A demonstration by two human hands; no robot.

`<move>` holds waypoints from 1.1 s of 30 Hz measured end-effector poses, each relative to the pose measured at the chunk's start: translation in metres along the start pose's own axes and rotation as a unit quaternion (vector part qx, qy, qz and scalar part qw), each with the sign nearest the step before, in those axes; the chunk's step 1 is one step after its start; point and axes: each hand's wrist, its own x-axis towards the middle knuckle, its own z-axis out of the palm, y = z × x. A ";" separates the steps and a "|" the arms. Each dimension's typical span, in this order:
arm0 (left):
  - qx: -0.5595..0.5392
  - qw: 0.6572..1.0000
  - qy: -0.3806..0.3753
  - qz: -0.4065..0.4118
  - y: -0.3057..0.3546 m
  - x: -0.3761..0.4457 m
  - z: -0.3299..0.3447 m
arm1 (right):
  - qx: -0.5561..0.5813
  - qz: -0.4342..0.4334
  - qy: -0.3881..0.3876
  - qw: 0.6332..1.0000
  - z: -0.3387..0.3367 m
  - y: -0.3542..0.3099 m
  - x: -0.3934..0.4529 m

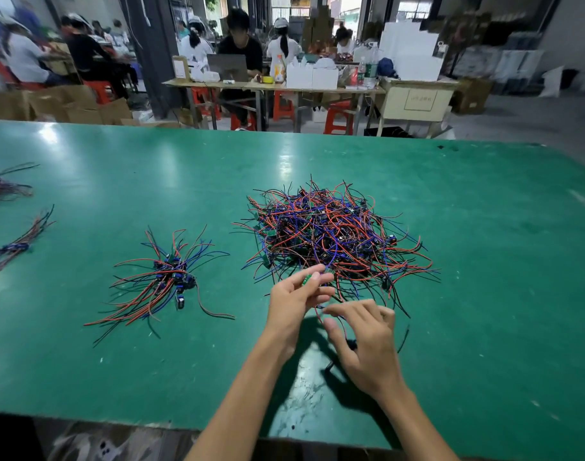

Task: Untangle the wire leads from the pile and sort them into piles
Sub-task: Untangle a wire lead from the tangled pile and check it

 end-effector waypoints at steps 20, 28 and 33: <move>0.609 0.737 0.285 0.071 0.042 0.048 -0.165 | -0.024 0.063 -0.067 0.995 0.003 0.004 0.000; 0.699 0.629 0.338 0.035 0.017 0.033 -0.164 | -0.018 0.002 -0.208 0.978 0.004 0.001 0.003; 0.686 0.679 0.112 0.237 -0.010 0.006 -0.101 | 0.053 0.100 -0.139 0.984 0.005 0.003 0.003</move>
